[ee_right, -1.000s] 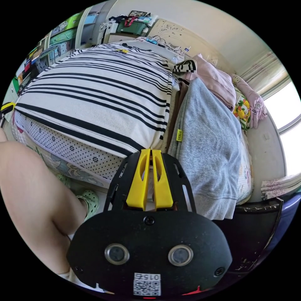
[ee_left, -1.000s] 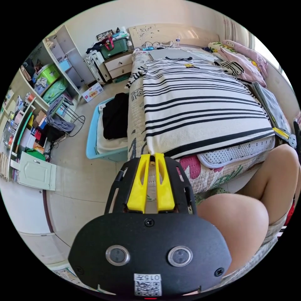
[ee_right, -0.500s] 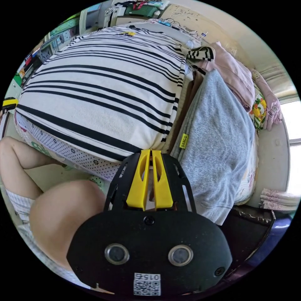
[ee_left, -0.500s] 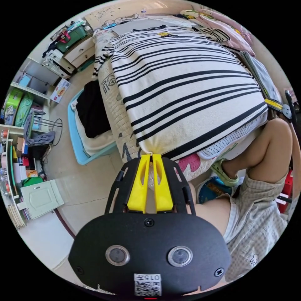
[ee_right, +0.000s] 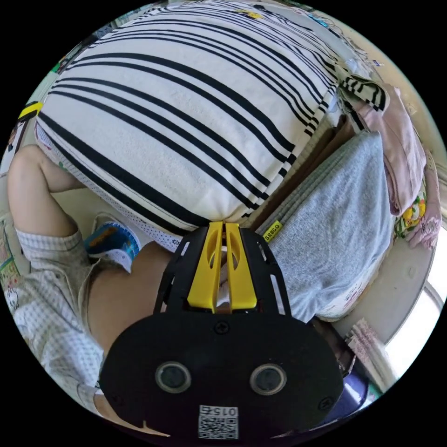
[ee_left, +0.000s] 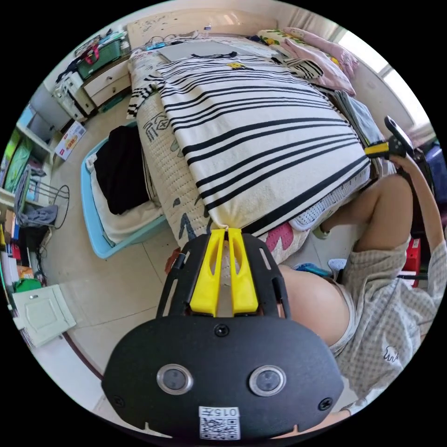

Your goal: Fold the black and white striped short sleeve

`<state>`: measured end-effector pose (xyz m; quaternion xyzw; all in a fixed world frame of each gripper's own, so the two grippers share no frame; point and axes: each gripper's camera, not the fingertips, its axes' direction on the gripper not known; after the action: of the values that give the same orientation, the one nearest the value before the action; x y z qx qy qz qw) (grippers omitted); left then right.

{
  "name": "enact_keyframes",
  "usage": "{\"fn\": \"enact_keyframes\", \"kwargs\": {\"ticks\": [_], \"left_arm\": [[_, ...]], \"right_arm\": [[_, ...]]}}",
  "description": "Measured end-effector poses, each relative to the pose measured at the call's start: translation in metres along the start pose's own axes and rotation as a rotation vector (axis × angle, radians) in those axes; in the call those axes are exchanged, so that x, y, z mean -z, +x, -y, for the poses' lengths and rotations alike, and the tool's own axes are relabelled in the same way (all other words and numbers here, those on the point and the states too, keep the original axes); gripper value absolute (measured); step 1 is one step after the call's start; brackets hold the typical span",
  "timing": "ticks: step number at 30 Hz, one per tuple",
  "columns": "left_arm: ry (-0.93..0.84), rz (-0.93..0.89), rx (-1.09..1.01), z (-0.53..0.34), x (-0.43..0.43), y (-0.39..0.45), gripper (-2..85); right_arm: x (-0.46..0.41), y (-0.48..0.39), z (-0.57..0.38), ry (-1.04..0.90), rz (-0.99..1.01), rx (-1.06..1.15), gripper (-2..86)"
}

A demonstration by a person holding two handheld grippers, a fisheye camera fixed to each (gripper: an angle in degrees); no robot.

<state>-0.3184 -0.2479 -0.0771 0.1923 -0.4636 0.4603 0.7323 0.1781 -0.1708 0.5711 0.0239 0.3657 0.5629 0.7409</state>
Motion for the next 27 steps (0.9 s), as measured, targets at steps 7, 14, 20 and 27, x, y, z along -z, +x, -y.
{"fn": "enact_keyframes", "kwargs": {"ticks": [7, 14, 20, 27], "left_arm": [[-0.153, -0.105, -0.186, 0.054, 0.005, -0.014, 0.7], [-0.444, -0.065, -0.252, 0.13, -0.017, 0.002, 0.5], [-0.5, -0.128, -0.062, 0.161, -0.028, -0.016, 0.4], [-0.59, 0.016, -0.017, 0.193, -0.024, 0.001, 0.0]], "right_arm": [[-0.058, 0.038, 0.061, -0.203, 0.257, 0.273, -0.7], [-0.126, 0.003, 0.099, -0.391, 0.226, 0.534, -0.4], [-0.162, -0.02, 0.055, -0.239, 0.088, 0.391, -0.4], [-0.206, 0.016, -0.015, -0.091, 0.263, 0.086, -0.5]]}}
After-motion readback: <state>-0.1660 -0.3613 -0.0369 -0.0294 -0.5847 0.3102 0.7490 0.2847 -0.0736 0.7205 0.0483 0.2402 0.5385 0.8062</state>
